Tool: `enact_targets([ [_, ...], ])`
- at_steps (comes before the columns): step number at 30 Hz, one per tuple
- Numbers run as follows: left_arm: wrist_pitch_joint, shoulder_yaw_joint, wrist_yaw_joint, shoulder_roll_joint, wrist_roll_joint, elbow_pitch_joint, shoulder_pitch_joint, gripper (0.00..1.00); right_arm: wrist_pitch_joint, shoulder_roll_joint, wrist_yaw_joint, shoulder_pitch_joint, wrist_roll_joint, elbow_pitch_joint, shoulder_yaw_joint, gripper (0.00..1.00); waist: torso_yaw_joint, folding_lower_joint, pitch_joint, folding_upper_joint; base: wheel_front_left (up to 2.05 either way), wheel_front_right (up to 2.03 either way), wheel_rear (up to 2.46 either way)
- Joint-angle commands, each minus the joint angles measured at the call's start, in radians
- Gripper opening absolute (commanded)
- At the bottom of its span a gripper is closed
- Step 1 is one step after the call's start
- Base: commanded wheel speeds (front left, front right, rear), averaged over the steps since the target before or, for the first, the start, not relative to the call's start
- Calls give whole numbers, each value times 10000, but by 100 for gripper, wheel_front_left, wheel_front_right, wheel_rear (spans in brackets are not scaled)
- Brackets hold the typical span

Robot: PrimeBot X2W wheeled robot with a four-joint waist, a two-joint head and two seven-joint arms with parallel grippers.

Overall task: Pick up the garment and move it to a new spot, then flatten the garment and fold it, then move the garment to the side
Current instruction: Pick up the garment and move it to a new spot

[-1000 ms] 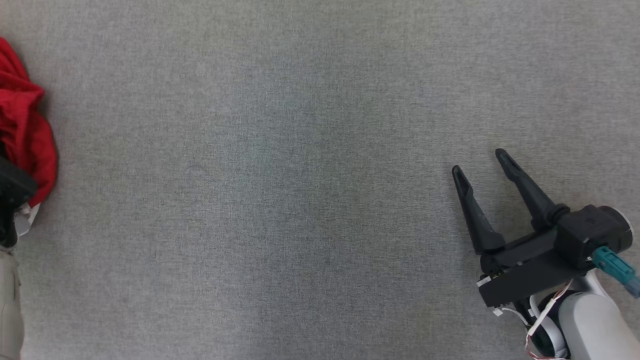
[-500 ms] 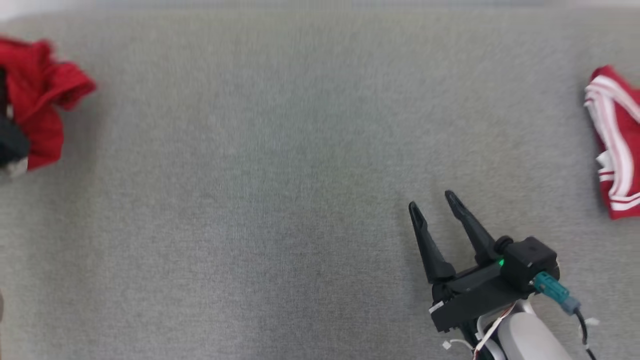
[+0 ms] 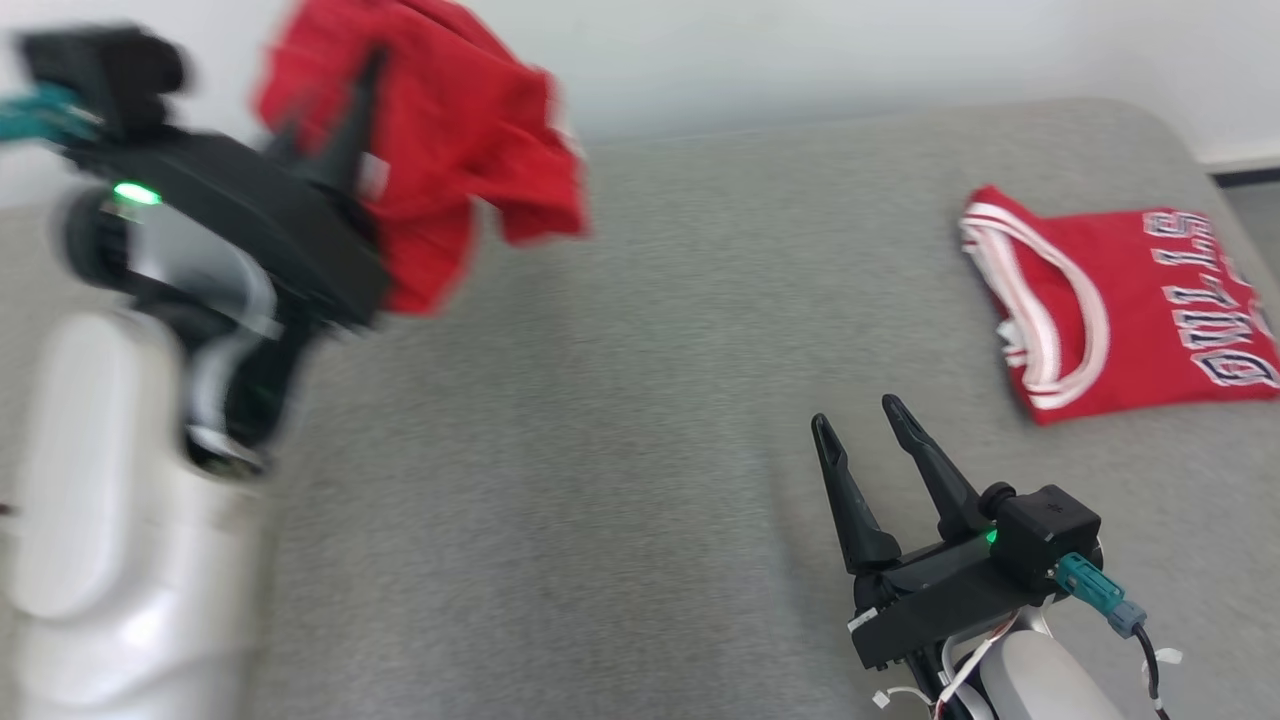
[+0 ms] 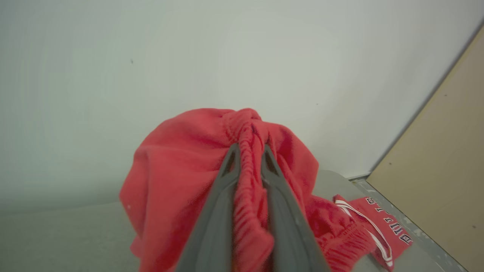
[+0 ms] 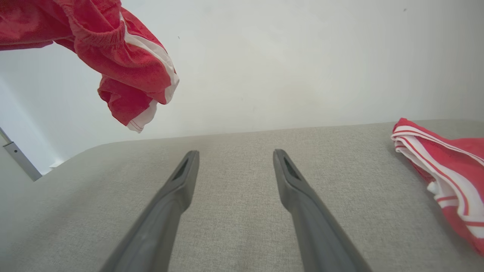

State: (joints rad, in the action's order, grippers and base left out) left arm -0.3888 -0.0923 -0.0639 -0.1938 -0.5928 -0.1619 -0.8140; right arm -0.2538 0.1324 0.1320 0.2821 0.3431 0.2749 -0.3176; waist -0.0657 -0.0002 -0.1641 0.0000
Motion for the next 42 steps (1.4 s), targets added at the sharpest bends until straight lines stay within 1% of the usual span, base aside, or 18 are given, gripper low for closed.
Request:
enact_targets([
  [1,21,-415,54,335,223,319,449,0,-51,52,-28,23,62,13,-1,100,-1108,2,129,0,0,0,0],
  [3,14,-859,-55,604,224,369,857,0,-68,11,-28,16,64,-7,-34,100,-1456,2,39,0,0,0,0],
  [5,257,-1303,-149,548,644,196,1148,0,-83,-22,-29,-11,73,-24,-28,100,-1787,2,-91,0,0,0,0],
  [6,402,-1483,-139,679,690,10,1394,0,-88,-34,-28,-38,70,-34,10,100,-1929,2,-169,0,0,0,0],
  [11,1187,-2161,-135,693,1409,-1336,2217,0,-97,-147,-28,-112,64,-38,53,100,-2519,2,-551,0,0,0,0],
  [15,1582,-2429,-34,604,1736,-2521,2605,0,-112,-180,-29,-105,105,-30,103,100,-2692,2,-727,0,0,0,0],
  [16,1704,-2475,12,548,1857,-2764,2674,13,-115,-186,-29,-103,107,-25,116,100,-2692,2,-742,0,0,0,0],
  [17,1871,-2466,44,528,1893,-2950,2734,69,-116,-190,-28,-101,105,-17,129,100,-2688,2,-745,0,0,0,0],
  [18,2041,-2422,113,556,1883,-3094,2812,100,-114,-188,-29,-127,86,-9,172,100,-2655,2,-731,0,0,0,0],
  [21,2788,-2201,216,564,1792,-3160,3054,100,-117,-182,-28,-208,5,-35,263,100,-2470,2,-609,0,0,0,0],
  [24,3664,-1996,264,424,1815,-2857,3361,100,-117,-84,-29,-279,-44,-28,355,100,-2172,2,-412,0,0,0,0],
  [26,4208,-1844,398,316,1875,-2566,3613,100,-116,-12,-29,-351,-51,-25,489,100,-1935,2,-259,0,0,0,0],
  [31,5536,-1172,786,228,1603,-1763,4419,100,-117,128,-30,-551,-100,-48,846,100,-1287,2,148,0,0,0,0],
  [34,5990,-802,842,169,1332,-1354,4960,100,-116,214,-30,-657,-105,-21,1018,100,-916,2,361,0,0,0,0],
  [37,6311,-474,857,81,1292,-1001,5502,100,-98,254,-30,-689,-93,32,1139,100,-613,2,536,0,0,0,0],
  [42,6530,-164,794,69,1835,-219,6388,100,-89,232,-30,-772,-124,205,1343,100,-132,2,797,0,0,0,0],
])
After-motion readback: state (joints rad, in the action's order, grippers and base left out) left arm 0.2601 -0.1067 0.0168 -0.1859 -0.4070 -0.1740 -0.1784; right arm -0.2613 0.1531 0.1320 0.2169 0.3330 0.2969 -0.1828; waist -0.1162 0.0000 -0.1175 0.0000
